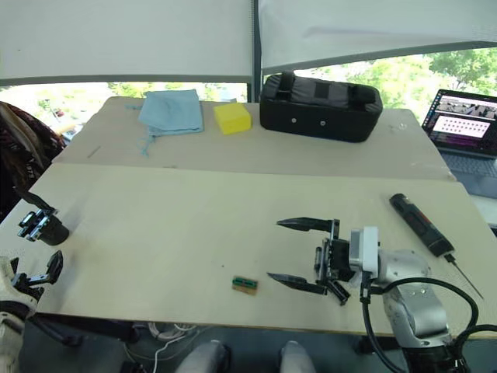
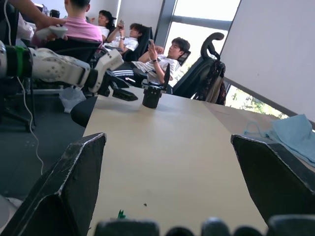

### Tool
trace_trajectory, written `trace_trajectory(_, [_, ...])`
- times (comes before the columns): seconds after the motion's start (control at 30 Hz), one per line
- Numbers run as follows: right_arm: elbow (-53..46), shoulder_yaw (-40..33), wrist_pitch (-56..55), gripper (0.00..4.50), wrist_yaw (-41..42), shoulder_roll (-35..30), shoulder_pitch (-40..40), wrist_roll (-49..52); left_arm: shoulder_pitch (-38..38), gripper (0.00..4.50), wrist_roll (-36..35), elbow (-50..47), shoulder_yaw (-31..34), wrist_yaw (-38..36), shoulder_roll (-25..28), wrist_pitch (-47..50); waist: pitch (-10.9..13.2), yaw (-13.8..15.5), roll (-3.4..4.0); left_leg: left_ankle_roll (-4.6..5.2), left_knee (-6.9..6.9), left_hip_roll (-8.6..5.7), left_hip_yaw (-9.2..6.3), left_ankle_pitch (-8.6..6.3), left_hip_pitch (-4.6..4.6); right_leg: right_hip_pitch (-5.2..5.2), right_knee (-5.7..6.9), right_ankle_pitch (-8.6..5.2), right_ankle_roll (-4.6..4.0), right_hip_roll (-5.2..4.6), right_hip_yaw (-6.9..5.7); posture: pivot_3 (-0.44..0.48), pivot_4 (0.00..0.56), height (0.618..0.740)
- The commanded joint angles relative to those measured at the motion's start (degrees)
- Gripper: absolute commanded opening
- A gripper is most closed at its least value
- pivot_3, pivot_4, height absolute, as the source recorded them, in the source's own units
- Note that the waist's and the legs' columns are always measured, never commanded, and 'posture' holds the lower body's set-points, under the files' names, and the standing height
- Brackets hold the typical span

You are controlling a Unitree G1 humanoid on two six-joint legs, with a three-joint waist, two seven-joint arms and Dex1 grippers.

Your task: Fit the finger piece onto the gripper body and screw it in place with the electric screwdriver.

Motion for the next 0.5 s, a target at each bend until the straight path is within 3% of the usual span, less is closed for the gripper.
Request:
trace_trajectory(0.03, [-0.66,-1.01,-1.2,4.48,-0.09,0.03,-0.28,0.1,-3.04,4.5,2.64,4.57,-0.35,1.03,2.1,-3.36,-0.01,-0.03,-0.03,0.0,0.0,-0.01,0.02,0.0,-0.04,-0.06,-0.01,0.01,0.0,0.0,0.02,0.0,0.15,0.74])
trace_trajectory(0.13, [-0.62,-1.62,-1.97,4.48,0.05,-0.08,0.82,-0.13,-6.9,4.5,3.84,10.33,-1.42,0.36,3.57,-5.48,-0.01,-0.01,-0.04,0.0,0.0,-0.04,0.04,0.0,-0.06,-0.12,0.0,0.23,-0.34,-0.02,0.07,0.0,0.15,0.74])
trace_trajectory(0.5, [-1.09,-2.33,-3.12,4.48,-0.15,-0.55,3.2,-0.5,-18.7,4.5,6.98,27.79,-6.17,-2.86,7.68,-12.67,-0.02,-0.03,-0.04,-0.03,0.0,-0.06,0.1,0.03,-0.08,-0.22,0.08,0.28,-0.34,-0.01,0.09,0.0,0.15,0.74])
